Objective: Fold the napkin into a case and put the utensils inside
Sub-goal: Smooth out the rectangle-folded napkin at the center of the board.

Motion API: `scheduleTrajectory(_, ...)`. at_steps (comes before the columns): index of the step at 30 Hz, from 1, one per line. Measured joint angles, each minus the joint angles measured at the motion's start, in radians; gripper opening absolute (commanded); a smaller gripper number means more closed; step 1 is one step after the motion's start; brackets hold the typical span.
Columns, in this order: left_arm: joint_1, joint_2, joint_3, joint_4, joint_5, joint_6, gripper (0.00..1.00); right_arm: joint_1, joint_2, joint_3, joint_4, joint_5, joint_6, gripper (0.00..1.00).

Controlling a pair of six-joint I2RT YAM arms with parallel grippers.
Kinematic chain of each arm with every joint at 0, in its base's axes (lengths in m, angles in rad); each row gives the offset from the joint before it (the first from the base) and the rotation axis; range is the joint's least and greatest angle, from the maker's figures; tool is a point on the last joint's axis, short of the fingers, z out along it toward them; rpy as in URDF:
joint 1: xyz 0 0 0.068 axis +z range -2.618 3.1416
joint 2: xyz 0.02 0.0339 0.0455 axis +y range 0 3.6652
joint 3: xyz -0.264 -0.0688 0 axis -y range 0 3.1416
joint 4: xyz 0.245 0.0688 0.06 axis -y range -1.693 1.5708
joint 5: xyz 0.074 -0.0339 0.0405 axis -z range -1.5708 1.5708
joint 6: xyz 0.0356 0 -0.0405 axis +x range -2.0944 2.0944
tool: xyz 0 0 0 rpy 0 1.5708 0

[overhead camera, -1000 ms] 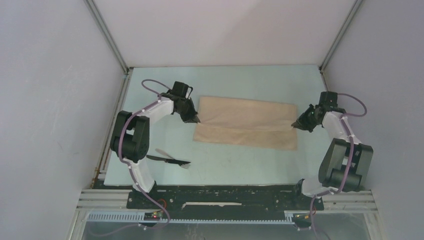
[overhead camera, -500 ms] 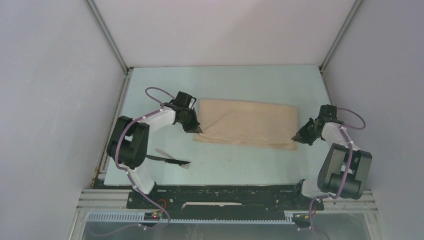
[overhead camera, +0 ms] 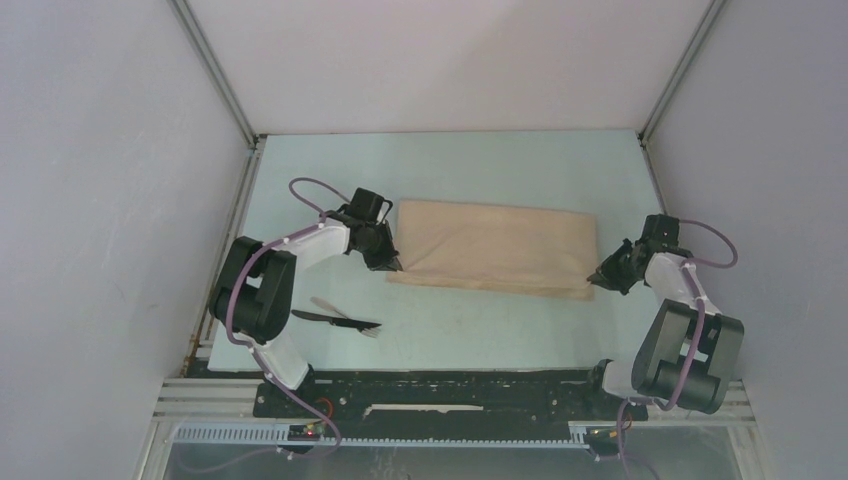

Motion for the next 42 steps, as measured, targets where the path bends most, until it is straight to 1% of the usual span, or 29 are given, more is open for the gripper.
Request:
scheduleTrajectory(24,-0.012,0.008,-0.049,0.022,-0.007,0.000,0.00,0.000,0.034,-0.041,0.026,0.028,0.000,0.00)
scheduleTrajectory(42,-0.013,0.010,-0.050,0.029,-0.020,0.000,0.00,0.000,0.061,-0.061,0.048,0.027,0.001,0.00)
